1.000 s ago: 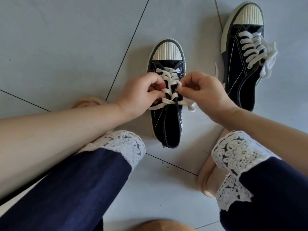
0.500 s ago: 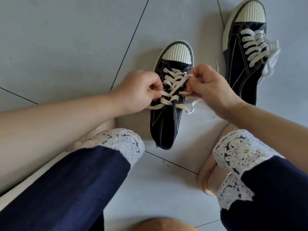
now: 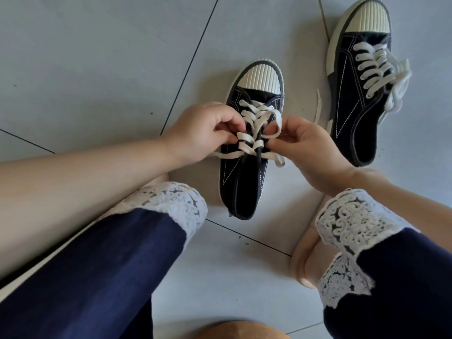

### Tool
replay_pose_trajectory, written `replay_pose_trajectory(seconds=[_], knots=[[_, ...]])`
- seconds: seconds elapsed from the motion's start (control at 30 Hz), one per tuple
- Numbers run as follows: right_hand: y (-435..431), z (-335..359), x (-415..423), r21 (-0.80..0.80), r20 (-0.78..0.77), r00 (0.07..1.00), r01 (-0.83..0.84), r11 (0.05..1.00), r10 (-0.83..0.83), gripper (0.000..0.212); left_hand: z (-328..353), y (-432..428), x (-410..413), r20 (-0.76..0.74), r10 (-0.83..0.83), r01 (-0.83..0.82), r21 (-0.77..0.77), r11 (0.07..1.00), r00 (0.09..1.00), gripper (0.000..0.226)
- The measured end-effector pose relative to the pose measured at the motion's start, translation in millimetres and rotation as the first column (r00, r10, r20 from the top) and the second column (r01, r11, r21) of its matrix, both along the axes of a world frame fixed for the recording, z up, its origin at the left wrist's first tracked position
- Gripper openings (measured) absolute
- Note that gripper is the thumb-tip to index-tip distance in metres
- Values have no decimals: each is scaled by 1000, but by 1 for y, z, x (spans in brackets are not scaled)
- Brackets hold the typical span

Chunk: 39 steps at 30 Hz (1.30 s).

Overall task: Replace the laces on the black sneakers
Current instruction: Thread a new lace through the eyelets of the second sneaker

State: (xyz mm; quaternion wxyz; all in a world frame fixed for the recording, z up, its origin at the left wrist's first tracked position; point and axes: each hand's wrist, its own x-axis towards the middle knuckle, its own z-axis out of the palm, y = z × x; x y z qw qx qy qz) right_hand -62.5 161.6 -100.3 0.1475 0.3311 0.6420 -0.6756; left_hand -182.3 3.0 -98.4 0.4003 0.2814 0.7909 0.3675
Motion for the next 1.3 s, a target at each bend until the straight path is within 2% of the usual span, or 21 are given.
replay_pose_trajectory(seconds=[0.1, 0.27, 0.33, 0.43, 0.6, 0.7, 0.87, 0.93, 1.0, 1.13, 1.3], knots=[[-1, 0, -3, 44, -2, 1000, 32, 999, -32, 27, 3, 6, -5, -137, -47, 51, 30, 998, 990, 10], [7, 1, -4, 130, -15, 998, -58, 990, 61, 26, 9, 5, -11, -173, -137, 132, -40, 990, 975, 8], [12, 3, -6, 141, -7, 992, -122, 982, 125, 22, 12, 6, -18, -143, -214, 201, -102, 974, 966, 7], [14, 6, -8, 109, -14, 989, -148, 983, 150, 18, 15, 9, -26, -9, -271, 266, -163, 950, 962, 14], [12, 8, -7, 133, -31, 988, -143, 981, 148, 20, 12, 1, -13, 65, -90, 97, -104, 990, 994, 19], [4, 6, -6, 81, -11, 993, -115, 990, 117, 29, 9, -5, -9, 140, -68, 77, -63, 995, 988, 23], [1, 3, -13, 287, 18, 986, -163, 944, 165, 27, 7, 2, -5, -101, -100, 96, -49, 994, 990, 10], [2, 3, -15, 379, 41, 974, -221, 899, 222, 28, 9, 2, -9, -137, -159, 151, -67, 986, 978, 6], [2, 5, -16, 400, 51, 966, -253, 881, 254, 29, 10, 3, -13, -101, -217, 205, -113, 972, 971, 6], [4, 7, -16, 421, 64, 956, -285, 861, 285, 30, 13, 9, -19, 136, -206, 226, -152, 962, 969, 29], [4, 8, -15, 480, 58, 947, -304, 823, 316, 19, 16, 16, -22, 287, -178, 235, -178, 955, 941, 24]])
